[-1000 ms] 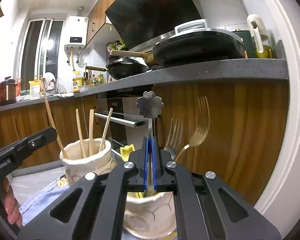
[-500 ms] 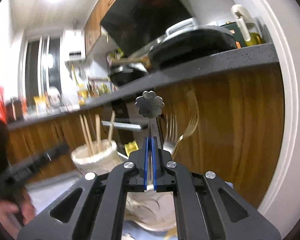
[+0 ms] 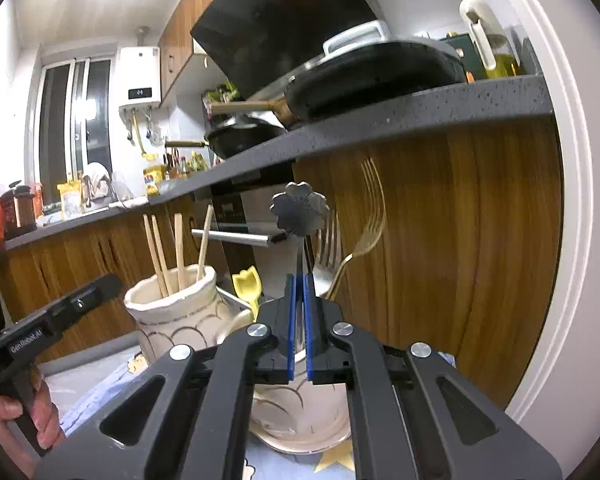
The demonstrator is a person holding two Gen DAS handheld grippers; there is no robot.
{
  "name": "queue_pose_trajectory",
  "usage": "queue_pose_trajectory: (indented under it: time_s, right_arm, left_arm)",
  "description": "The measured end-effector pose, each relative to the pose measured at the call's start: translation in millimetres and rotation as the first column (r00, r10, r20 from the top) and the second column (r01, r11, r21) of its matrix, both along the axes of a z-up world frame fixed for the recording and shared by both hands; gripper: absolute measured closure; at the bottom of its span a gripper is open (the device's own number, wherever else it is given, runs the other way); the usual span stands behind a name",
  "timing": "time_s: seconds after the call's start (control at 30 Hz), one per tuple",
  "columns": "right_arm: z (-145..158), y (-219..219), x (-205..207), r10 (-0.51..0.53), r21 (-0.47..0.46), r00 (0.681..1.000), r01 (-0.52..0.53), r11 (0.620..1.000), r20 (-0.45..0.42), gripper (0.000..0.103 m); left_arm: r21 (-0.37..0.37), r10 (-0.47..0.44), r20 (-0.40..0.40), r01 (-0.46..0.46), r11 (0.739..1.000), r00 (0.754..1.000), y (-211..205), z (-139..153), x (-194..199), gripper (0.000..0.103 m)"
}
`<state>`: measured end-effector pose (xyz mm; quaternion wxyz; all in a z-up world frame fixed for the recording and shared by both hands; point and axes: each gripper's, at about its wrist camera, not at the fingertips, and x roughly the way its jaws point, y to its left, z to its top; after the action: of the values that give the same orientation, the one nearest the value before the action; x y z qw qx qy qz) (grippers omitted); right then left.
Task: Organize utensils
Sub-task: 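Open both tools to release the chopstick and the spoon into the cups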
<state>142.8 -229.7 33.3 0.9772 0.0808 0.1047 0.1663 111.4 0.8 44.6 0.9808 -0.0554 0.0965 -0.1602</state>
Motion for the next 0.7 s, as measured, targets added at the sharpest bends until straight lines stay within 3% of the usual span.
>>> queue_pose_trajectory:
  time_s: [0.2,0.3,0.43,0.5,0.57,0.7]
  right_arm:
    - [-4.1,-2.5,6.3,-0.013,0.005,0.999,0.013,1.000,-0.041,0.099]
    - [-4.4,-4.5,8.5,-0.012,0.020,0.998,0.013,1.000,-0.056,0.099]
    - [-5.7,-6.5,11.7,-0.008,0.023,0.997,0.010,1.000,-0.076,0.098]
    - [-5.3,-7.3,12.7,-0.009,0.022,0.997,0.010,1.000,-0.081,0.085]
    - [-5.4,-8.4,10.9,-0.008,0.023,0.997,0.010,1.000,-0.080,0.079]
    - [-6.3,-11.6,5.8,-0.035,-0.003,0.997,0.035,0.999,-0.073,0.079]
  left_arm:
    - [-0.003,0.013,-0.016,-0.013,1.000,1.000,2.3,-1.6,3.2,0.096]
    - [0.000,0.026,-0.015,-0.026,1.000,1.000,3.3,-1.6,2.1,0.082]
    - [0.021,0.043,0.003,-0.043,0.999,0.999,-0.6,1.7,-2.3,0.079]
    - [0.040,0.052,0.007,-0.052,0.998,0.999,-4.4,1.7,-4.4,0.073]
    - [0.057,0.064,0.007,-0.064,0.996,0.998,-7.0,1.6,-6.5,0.071]
    - [0.075,0.082,-0.002,-0.082,0.994,0.997,-7.6,0.1,-15.5,0.066]
